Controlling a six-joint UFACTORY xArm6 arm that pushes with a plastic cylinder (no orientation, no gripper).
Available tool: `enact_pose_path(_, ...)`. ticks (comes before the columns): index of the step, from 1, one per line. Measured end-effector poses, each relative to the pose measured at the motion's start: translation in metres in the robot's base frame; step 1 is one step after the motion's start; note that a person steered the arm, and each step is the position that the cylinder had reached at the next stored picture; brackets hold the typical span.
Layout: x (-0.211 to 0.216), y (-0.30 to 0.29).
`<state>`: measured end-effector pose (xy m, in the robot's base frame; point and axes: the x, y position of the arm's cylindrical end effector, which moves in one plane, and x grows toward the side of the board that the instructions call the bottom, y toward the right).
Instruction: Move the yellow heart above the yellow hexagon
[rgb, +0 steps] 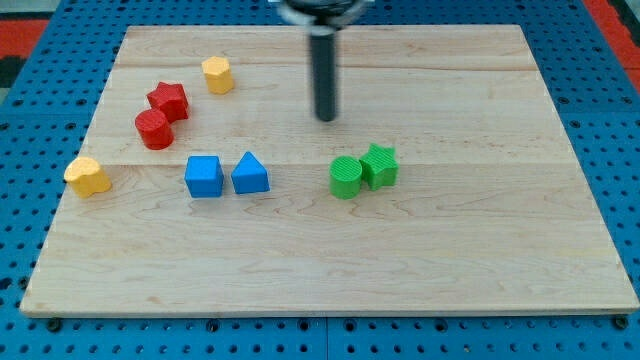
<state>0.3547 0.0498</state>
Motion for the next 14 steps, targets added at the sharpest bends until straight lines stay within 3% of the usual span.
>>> enact_pose_path(1,0.051,0.094)
enact_pose_path(2,0.132,0.107)
enact_pose_path(3,0.178,0.026)
enact_pose_path(5,0.181,-0.218)
enact_pose_path(6,0.16,-0.282)
enact_pose_path(7,0.118,-0.293)
enact_pose_path(9,0.127,-0.312)
enact_pose_path(10,0.105,-0.338)
enact_pose_path(12,0.022,-0.309)
enact_pose_path(13,0.062,-0.322)
enact_pose_path(14,0.058,-0.3)
